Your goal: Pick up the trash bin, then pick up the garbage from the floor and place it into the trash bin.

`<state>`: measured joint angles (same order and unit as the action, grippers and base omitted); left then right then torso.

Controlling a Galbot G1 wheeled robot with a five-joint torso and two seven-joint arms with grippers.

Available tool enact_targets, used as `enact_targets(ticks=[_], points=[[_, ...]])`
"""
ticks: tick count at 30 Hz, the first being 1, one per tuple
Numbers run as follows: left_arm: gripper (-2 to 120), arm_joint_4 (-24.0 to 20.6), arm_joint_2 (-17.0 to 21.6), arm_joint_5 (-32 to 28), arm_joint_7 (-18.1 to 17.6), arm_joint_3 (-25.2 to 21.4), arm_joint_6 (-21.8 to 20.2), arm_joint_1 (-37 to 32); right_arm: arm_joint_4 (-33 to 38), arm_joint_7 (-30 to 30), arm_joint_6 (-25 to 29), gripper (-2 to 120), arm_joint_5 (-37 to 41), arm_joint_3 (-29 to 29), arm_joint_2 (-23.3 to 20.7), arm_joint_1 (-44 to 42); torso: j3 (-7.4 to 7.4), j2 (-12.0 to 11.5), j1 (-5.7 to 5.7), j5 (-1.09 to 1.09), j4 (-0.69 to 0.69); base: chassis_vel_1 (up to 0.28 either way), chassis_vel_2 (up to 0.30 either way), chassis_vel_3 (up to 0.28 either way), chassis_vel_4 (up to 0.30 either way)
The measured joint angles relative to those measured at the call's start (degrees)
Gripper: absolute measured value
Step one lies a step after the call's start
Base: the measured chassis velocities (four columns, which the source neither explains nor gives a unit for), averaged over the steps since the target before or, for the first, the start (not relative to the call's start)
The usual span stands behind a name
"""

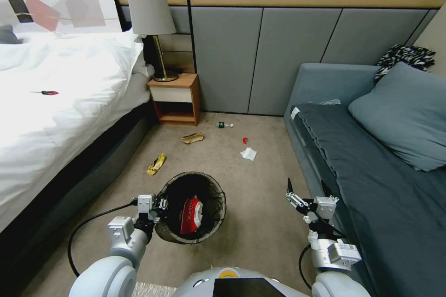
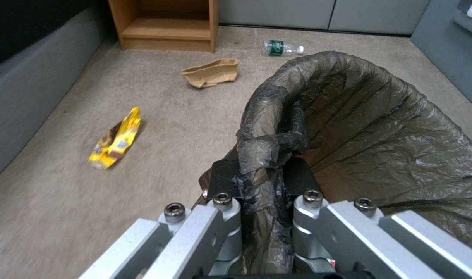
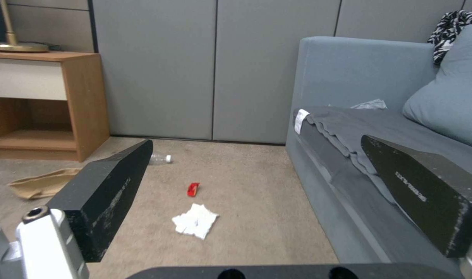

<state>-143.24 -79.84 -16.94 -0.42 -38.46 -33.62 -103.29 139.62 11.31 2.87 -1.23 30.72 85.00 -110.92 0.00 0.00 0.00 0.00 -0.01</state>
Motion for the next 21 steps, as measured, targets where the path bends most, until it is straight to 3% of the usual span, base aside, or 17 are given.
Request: enact_targets(ticks=[21], points=[[6, 0.0, -0.1, -0.1, 0.1, 0.2, -0.1, -0.3, -0.2, 0.0, 0.2, 100, -0.1, -0.4, 0.1, 0.1, 0.00, 0.0, 0.00, 0.00, 0.01, -0.173, 0.177, 0.171, -0.181]])
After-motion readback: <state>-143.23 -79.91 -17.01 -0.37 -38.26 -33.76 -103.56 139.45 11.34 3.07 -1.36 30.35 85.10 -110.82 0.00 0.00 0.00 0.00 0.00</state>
